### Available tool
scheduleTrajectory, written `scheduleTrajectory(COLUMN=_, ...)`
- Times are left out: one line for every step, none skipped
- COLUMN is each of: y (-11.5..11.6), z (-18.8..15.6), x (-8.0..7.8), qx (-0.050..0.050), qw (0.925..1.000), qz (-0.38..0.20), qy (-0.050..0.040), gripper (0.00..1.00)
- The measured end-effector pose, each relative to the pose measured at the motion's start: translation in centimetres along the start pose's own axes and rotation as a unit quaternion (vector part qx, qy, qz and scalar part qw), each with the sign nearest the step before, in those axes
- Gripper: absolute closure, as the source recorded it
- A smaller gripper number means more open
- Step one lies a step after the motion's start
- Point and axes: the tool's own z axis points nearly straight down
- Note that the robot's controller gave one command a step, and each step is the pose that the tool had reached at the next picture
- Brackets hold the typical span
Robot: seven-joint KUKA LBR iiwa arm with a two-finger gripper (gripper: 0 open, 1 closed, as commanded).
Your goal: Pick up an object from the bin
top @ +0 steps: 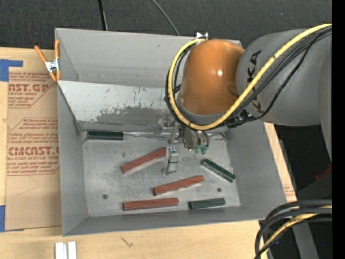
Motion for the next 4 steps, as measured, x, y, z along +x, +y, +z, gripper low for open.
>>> scheduleTrajectory(y=-1.8, z=4.7, x=-1.6, qx=0.000, qw=0.9970, qz=-0.077, qy=0.0034, gripper=0.00)
scheduleTrajectory(y=-1.2, z=8.0, x=-2.1, qx=0.000, qw=0.9835, qz=-0.181, qy=0.0037, gripper=0.00)
scheduleTrajectory(y=0.4, z=10.4, x=-2.1, qx=0.000, qw=0.9985, qz=-0.055, qy=0.0042, gripper=0.00)
scheduleTrajectory(y=0.0, z=13.3, x=-4.5, qx=-0.001, qw=0.9883, qz=-0.153, qy=0.0043, gripper=1.00)
